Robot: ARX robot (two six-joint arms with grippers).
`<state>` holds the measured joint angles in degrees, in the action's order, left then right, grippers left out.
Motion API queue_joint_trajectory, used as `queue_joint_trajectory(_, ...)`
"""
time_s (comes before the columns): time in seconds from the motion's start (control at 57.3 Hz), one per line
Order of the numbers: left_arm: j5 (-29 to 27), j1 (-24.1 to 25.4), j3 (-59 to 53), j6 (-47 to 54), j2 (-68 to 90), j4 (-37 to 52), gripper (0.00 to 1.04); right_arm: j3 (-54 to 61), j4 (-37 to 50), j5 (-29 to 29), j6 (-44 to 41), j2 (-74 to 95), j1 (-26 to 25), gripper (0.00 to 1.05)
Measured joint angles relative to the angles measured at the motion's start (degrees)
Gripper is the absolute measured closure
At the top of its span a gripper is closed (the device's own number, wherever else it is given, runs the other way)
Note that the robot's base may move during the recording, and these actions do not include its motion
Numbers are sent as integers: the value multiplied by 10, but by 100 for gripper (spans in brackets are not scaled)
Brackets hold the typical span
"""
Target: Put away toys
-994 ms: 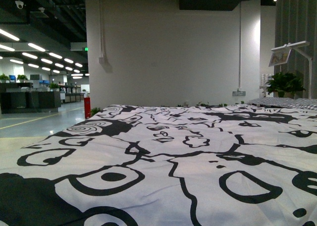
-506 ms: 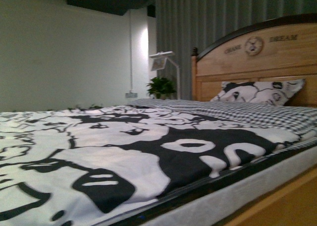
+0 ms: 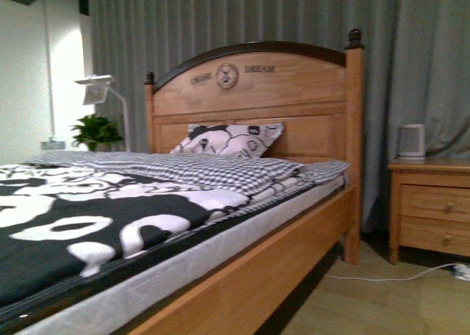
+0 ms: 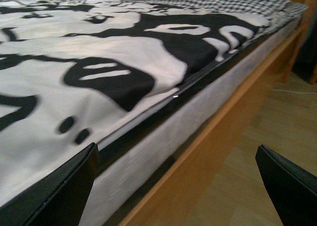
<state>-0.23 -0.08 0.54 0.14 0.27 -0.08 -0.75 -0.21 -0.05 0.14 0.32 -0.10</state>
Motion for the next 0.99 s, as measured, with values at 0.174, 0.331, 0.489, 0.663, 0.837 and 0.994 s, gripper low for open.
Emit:
queue_joint_trajectory(0.174, 0, 0, 0, 0, 0, 0, 6, 0, 0, -1, 0, 0, 0, 98)
queue_joint_trajectory(0.331, 0, 0, 0, 0, 0, 0, 6, 0, 0, 1, 0, 0, 0, 98)
queue_joint_trajectory(0.489, 0, 0, 0, 0, 0, 0, 6, 0, 0, 1, 0, 0, 0, 98)
queue_joint_trajectory(0.663, 2, -1, 0, 0, 0, 0, 6, 0, 0, 5, 0, 0, -1, 98)
queue_joint_trajectory(0.837, 1, -1, 0, 0, 0, 0, 6, 0, 0, -3, 0, 0, 0, 98)
queue_joint_trajectory(0.994, 1, -1, 0, 0, 0, 0, 6, 0, 0, -1, 0, 0, 0, 98)
